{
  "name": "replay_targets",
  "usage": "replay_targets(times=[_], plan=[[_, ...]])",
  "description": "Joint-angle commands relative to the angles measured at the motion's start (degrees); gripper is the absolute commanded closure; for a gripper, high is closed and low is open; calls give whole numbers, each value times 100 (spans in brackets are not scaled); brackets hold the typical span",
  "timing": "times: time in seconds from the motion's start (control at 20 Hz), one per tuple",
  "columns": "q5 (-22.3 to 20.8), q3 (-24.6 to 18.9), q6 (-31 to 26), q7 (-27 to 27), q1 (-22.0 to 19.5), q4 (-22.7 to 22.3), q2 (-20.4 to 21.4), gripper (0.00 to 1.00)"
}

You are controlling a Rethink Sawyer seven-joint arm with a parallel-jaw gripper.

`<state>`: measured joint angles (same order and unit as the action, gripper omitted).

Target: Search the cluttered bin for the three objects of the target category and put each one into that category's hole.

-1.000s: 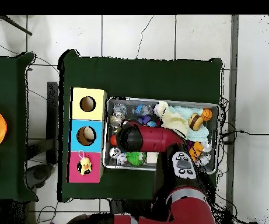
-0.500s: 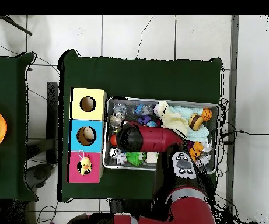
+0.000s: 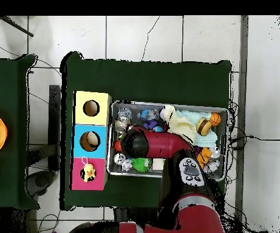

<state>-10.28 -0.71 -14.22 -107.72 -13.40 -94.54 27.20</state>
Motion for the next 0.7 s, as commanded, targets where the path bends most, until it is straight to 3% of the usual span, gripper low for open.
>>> replay_targets(times=[0.05,0.7], plan=[[-234,-224,258,-484,-6,-217,-223,0],[-183,-183,318,-565,40,-145,-384,0]])
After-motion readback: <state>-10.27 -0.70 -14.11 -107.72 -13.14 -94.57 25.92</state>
